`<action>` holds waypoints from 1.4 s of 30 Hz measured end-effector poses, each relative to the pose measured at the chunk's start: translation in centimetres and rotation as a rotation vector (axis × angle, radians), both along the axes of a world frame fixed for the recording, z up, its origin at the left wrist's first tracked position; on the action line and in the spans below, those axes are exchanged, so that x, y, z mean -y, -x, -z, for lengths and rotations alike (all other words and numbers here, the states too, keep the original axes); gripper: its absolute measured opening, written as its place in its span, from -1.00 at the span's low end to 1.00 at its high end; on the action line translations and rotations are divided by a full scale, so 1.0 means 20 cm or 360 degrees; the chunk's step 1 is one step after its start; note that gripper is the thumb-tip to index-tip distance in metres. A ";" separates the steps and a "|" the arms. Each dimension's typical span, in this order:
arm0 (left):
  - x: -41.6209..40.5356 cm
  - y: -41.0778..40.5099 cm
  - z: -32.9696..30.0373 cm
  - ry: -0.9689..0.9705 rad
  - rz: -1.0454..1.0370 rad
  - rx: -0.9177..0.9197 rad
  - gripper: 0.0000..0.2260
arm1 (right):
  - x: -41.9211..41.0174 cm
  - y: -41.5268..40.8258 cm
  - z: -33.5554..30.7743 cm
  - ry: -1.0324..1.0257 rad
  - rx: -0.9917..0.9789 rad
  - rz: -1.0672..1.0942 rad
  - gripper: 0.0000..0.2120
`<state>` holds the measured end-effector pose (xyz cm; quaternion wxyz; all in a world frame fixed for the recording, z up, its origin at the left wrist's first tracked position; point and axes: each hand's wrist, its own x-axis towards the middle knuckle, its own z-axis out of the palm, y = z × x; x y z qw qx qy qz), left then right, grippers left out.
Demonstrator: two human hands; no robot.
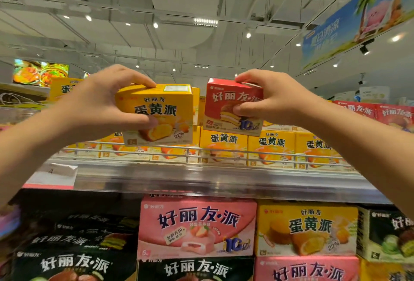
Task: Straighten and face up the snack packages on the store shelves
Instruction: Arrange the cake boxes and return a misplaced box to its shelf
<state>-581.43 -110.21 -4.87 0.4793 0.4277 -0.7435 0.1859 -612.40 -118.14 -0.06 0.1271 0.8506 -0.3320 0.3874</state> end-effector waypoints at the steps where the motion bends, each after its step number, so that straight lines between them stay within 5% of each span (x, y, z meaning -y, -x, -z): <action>1: -0.01 -0.01 -0.01 0.0008 -0.0006 -0.0029 -0.52 | -0.03 0.03 0.02 -0.0045 0.0029 -0.0022 -0.43; 11: 0.12 0.35 -0.35 -0.0137 0.0250 -0.0037 -0.48 | -0.21 0.21 0.42 -0.0211 -0.0048 -0.0165 -0.42; 19: 0.34 0.51 -0.46 -0.0378 -0.0013 0.0282 -0.47 | -0.19 0.38 0.51 -0.0210 -0.0134 -0.0075 -0.43; 32: 0.41 0.46 -0.46 -0.0593 -0.0126 0.0345 -0.53 | -0.08 0.38 0.53 -0.0216 -0.0151 -0.0039 -0.42; 42: 0.42 0.56 -0.61 -0.0327 -0.0505 0.0531 -0.64 | -0.01 0.34 0.53 -0.0290 -0.0107 -0.0113 -0.38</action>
